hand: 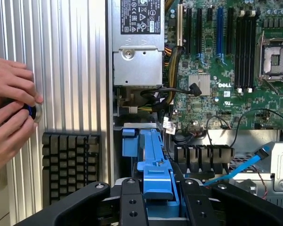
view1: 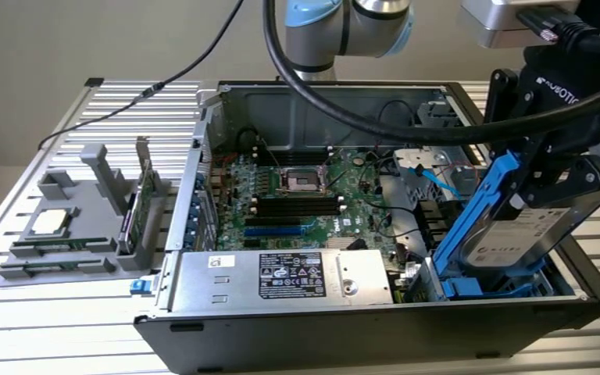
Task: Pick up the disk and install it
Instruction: 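Pick up the disk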
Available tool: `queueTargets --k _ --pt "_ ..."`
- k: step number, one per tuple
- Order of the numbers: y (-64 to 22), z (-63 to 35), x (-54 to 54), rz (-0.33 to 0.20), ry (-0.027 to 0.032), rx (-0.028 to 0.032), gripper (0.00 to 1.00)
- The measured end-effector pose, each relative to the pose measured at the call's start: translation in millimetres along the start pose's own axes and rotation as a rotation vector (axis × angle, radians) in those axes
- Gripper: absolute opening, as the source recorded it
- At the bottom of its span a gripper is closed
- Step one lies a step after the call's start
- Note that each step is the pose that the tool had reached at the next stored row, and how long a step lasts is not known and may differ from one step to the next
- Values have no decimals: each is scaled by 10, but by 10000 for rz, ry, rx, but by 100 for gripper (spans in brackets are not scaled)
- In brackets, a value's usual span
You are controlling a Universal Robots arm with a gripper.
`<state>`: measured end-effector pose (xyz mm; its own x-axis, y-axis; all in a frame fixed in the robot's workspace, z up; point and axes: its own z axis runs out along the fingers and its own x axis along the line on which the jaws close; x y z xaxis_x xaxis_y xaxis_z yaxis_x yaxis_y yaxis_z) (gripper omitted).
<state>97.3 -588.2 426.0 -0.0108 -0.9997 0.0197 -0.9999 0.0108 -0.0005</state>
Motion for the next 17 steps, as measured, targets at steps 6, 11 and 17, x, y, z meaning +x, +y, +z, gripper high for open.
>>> queueTargets --k 6,11,17 --pt "0 20 -3 0 -3 -4 33" --pt "0 23 -11 0 -1 -6 33" --pt "1 35 -25 1 -1 -6 33"
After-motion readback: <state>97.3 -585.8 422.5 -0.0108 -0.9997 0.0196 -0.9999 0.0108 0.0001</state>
